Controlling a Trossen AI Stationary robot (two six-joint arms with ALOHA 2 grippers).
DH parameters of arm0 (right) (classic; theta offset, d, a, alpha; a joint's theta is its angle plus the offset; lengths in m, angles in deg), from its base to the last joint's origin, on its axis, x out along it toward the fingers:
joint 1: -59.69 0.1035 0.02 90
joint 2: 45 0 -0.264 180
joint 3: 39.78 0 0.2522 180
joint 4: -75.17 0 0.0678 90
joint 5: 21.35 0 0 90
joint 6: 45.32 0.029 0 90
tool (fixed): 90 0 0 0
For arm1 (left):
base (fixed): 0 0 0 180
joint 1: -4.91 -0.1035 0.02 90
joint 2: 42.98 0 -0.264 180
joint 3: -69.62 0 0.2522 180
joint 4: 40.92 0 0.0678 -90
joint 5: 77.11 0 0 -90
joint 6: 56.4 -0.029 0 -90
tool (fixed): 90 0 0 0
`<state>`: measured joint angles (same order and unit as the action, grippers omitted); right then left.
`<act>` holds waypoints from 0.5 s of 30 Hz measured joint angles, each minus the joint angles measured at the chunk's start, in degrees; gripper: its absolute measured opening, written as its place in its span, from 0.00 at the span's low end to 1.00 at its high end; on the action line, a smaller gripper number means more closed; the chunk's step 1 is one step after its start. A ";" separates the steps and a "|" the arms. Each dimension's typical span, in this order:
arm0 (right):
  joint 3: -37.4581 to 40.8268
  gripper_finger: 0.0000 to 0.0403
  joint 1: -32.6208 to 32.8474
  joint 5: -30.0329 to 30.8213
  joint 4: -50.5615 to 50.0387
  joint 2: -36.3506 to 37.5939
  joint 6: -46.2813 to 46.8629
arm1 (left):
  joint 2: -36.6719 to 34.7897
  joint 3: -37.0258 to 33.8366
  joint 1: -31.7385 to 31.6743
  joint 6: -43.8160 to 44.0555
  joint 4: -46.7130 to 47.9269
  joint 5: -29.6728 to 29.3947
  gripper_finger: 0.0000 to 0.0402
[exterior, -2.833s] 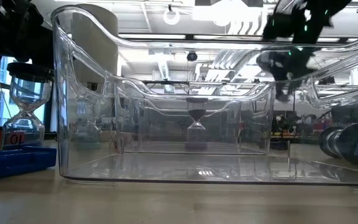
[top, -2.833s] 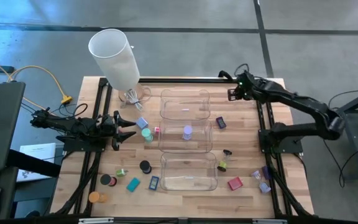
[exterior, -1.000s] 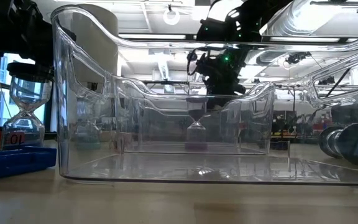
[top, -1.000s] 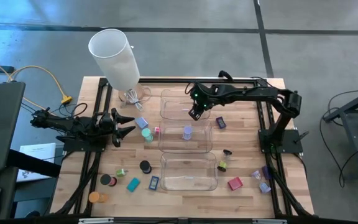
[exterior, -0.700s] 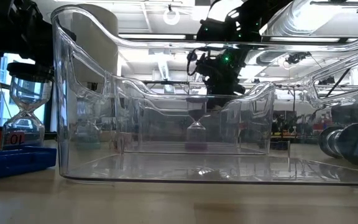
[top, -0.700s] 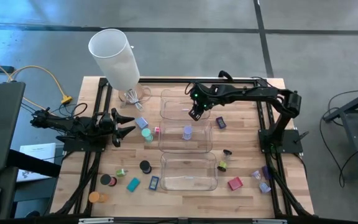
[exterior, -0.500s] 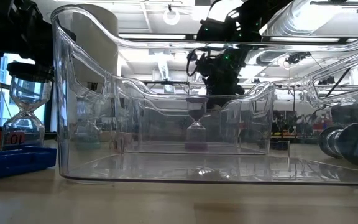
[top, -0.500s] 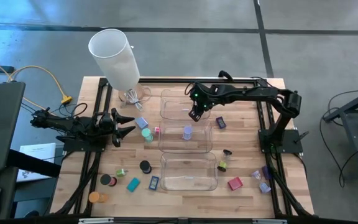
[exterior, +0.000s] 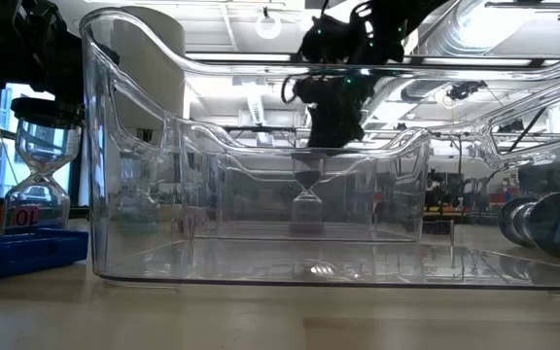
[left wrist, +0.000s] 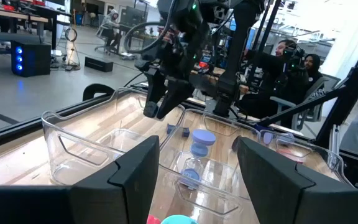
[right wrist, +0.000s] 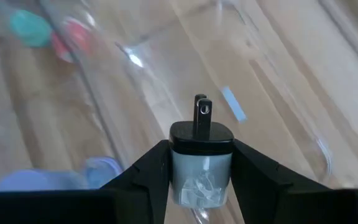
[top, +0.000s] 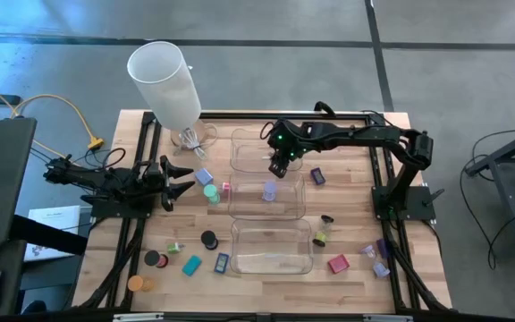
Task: Pick & Place Office items
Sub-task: Put the white charger adapter into the top transparent bin
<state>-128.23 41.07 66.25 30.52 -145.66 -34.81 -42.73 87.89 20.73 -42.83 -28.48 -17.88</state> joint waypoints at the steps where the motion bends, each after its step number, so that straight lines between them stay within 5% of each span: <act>1: -0.66 0.34 0.01 -0.05 -0.02 0.00 -0.51 | 0.00 0.00 0.01 0.00 0.00 0.02 0.53; 9: -10.57 0.34 -0.51 0.32 -8.60 -1.75 -3.48 | 0.00 0.00 -0.01 0.26 0.00 0.02 0.53; 15: -22.38 0.34 -0.49 0.62 -19.75 -10.19 -6.26 | 0.02 0.00 0.00 0.43 0.00 0.04 0.53</act>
<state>-150.62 40.58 66.87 10.77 -155.85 -41.07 -42.70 87.89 20.73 -42.41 -28.48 -17.83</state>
